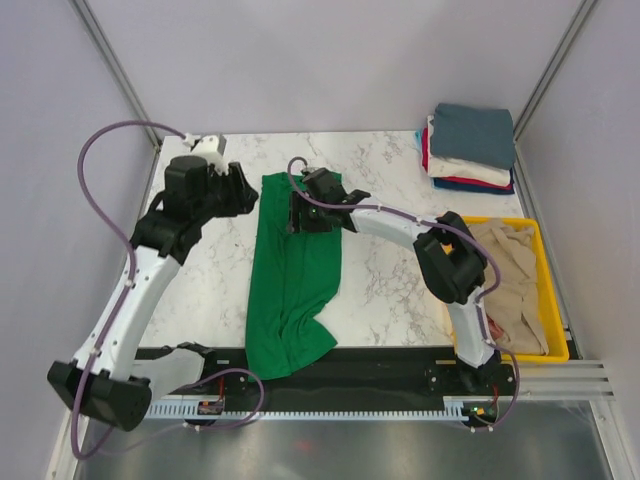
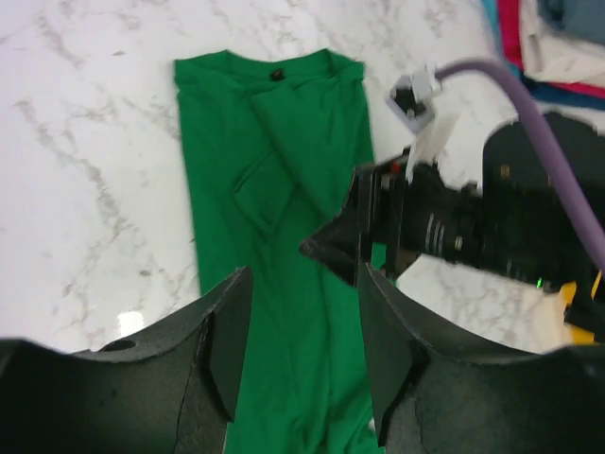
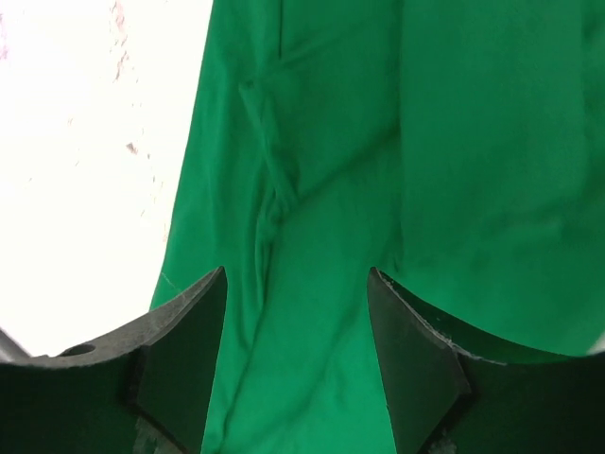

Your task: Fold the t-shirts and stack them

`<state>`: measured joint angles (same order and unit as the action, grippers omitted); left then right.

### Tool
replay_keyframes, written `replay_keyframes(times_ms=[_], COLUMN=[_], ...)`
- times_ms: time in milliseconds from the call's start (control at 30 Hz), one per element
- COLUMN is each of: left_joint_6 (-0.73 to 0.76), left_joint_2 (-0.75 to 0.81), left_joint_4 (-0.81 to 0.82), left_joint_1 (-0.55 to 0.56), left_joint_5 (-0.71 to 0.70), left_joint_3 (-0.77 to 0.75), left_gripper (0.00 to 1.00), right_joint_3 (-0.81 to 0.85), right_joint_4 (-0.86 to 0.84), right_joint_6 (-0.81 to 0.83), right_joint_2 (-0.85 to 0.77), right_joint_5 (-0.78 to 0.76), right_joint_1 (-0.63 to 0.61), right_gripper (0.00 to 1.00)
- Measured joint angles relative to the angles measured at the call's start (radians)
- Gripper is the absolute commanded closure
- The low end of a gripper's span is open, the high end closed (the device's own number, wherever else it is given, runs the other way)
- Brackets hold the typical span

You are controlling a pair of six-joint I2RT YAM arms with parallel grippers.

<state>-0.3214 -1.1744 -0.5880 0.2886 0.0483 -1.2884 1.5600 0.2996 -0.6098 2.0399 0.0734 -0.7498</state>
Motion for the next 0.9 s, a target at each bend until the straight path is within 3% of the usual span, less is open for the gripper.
replay_keyframes(times_ms=[133, 300, 433, 667, 900], left_joint_6=[0.050, 0.057, 0.059, 0.062, 0.063], left_joint_2=[0.130, 0.148, 0.132, 0.121, 0.121], left_joint_4=[-0.003, -0.013, -0.023, -0.023, -0.022], left_joint_1=[0.000, 0.000, 0.000, 0.000, 0.000], left_joint_5=[-0.096, -0.237, -0.259, -0.257, -0.256], left_joint_3=[0.158, 0.288, 0.304, 0.304, 0.304], left_gripper=[0.44, 0.46, 0.48, 0.48, 0.48], right_joint_3=[0.150, 0.265, 0.396, 0.833, 0.842], right_joint_4=[-0.003, -0.014, -0.016, -0.023, -0.142], right_joint_6=[0.006, -0.031, -0.036, 0.030, 0.061], right_joint_2=[0.174, 0.300, 0.386, 0.663, 0.697], right_joint_5=[0.047, 0.076, 0.050, -0.002, 0.061], right_joint_1=[0.015, 0.072, 0.136, 0.209, 0.237], right_gripper=[0.34, 0.35, 0.31, 0.26, 0.17])
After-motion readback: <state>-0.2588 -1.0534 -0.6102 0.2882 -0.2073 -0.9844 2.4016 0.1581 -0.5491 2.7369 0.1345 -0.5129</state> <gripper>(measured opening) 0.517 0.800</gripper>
